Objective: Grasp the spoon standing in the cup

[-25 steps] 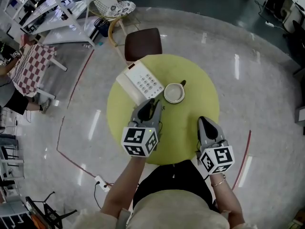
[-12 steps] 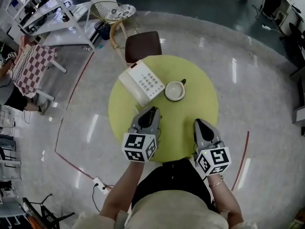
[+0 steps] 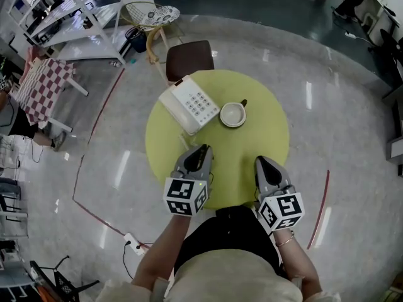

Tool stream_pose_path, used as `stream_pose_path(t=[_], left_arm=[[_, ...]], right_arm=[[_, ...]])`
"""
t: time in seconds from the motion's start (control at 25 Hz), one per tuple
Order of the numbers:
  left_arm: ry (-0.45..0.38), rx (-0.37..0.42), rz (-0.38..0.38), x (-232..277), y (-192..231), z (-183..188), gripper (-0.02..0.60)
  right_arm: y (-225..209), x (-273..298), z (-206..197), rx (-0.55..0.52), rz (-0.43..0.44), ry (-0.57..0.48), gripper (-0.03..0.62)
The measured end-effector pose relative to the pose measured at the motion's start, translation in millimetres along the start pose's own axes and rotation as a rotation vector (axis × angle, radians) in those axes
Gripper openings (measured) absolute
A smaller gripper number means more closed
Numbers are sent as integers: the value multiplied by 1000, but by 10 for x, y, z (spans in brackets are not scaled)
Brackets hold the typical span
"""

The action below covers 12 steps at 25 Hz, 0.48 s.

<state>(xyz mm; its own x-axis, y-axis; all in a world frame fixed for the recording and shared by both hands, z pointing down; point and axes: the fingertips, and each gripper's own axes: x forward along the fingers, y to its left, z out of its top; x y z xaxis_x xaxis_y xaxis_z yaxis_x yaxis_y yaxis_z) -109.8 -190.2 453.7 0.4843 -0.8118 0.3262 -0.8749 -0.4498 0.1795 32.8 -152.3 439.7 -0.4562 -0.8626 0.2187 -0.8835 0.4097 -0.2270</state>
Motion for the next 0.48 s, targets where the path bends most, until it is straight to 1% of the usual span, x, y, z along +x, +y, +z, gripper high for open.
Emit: stream_pose_path(t=[0.24, 0.48], left_arm=[[9, 6, -1, -129, -2, -65, 37], [14, 17, -5, -225, -47, -107, 37]], right_arm=[[84, -52, -6, -15, 3, -1, -2], [174, -104, -16, -59, 6, 20, -3]])
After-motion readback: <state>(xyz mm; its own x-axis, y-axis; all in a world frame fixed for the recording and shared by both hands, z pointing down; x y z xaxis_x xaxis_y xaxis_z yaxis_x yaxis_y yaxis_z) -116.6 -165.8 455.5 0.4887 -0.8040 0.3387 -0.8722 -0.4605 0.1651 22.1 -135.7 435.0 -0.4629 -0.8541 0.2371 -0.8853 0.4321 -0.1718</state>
